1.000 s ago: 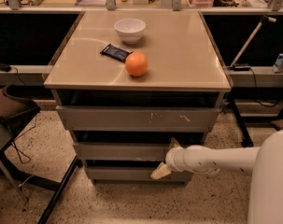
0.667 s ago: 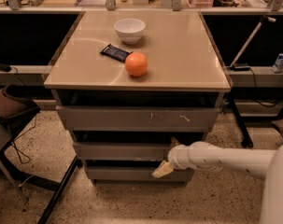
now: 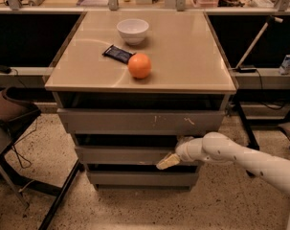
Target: Open middle drawer
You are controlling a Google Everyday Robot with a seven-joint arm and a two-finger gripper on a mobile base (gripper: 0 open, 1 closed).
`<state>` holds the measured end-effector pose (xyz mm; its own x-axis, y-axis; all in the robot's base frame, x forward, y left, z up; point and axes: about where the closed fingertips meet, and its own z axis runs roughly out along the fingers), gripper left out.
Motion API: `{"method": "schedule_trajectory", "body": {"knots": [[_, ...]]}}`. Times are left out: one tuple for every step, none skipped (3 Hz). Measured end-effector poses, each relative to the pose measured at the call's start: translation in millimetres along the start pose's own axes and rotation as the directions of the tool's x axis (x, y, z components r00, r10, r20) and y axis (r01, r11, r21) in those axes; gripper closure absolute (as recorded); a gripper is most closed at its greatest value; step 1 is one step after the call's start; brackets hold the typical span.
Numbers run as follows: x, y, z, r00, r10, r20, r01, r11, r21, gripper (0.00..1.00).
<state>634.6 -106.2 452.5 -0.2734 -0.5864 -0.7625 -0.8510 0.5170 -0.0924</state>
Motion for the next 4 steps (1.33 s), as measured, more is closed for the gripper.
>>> {"method": "schedule_trajectory", "body": {"knots": [[0.1, 0.0, 0.0, 1.000, 0.000, 0.000, 0.000, 1.0000, 0.000, 0.00], [18.4, 12.4, 15.2, 0.999, -0.016, -0.051, 0.016, 0.9999, 0.006, 0.00], [20.3, 13.3, 17.2, 0.998, -0.017, -0.054, 0.017, 0.9998, 0.011, 0.00], [20.3, 13.3, 17.2, 0.998, -0.017, -0.054, 0.017, 0.9998, 0.011, 0.19]]}}
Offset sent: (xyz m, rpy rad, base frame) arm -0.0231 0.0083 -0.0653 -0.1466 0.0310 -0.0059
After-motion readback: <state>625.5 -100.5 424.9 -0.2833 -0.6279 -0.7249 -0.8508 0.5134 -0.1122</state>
